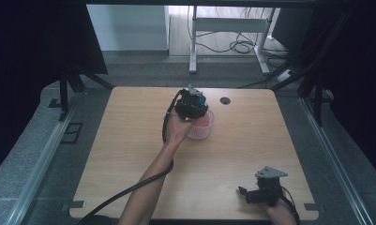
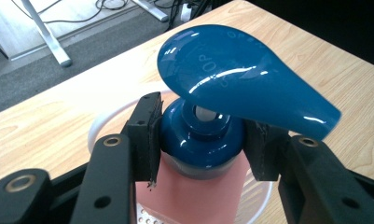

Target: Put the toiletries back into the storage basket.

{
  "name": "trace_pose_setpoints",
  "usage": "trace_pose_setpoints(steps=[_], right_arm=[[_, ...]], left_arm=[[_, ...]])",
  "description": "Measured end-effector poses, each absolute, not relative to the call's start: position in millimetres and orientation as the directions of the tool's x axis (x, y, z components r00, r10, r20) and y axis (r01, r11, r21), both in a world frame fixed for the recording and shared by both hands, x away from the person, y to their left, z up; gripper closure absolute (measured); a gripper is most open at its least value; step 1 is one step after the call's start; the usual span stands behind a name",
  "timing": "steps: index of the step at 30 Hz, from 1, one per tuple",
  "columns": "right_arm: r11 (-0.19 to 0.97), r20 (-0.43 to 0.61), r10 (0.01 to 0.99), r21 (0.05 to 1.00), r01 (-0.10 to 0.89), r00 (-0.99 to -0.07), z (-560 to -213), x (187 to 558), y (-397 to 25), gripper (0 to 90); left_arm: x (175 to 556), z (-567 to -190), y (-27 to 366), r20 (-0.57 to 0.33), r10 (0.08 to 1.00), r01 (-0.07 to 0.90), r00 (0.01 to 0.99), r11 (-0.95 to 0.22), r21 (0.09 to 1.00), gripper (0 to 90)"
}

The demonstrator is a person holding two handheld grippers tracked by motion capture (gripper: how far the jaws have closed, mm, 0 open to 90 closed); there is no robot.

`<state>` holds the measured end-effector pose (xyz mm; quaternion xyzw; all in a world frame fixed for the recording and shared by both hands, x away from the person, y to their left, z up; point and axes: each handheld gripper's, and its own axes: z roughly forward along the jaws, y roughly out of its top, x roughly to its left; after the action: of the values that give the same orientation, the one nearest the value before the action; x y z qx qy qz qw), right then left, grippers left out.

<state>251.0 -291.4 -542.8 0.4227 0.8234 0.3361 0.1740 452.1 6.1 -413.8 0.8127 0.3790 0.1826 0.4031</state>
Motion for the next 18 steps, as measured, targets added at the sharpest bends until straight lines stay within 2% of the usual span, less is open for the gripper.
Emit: trace_pose_setpoints(steps=[18], right_arm=[[0.417, -0.002, 0.813, 0.701, 0.579, -0.582, -543, 251, -291, 0.0]], left_arm=[[452, -441, 10, -0.035, 0.782, 0.502, 0.623, -0.365, 0.785, 52.4]])
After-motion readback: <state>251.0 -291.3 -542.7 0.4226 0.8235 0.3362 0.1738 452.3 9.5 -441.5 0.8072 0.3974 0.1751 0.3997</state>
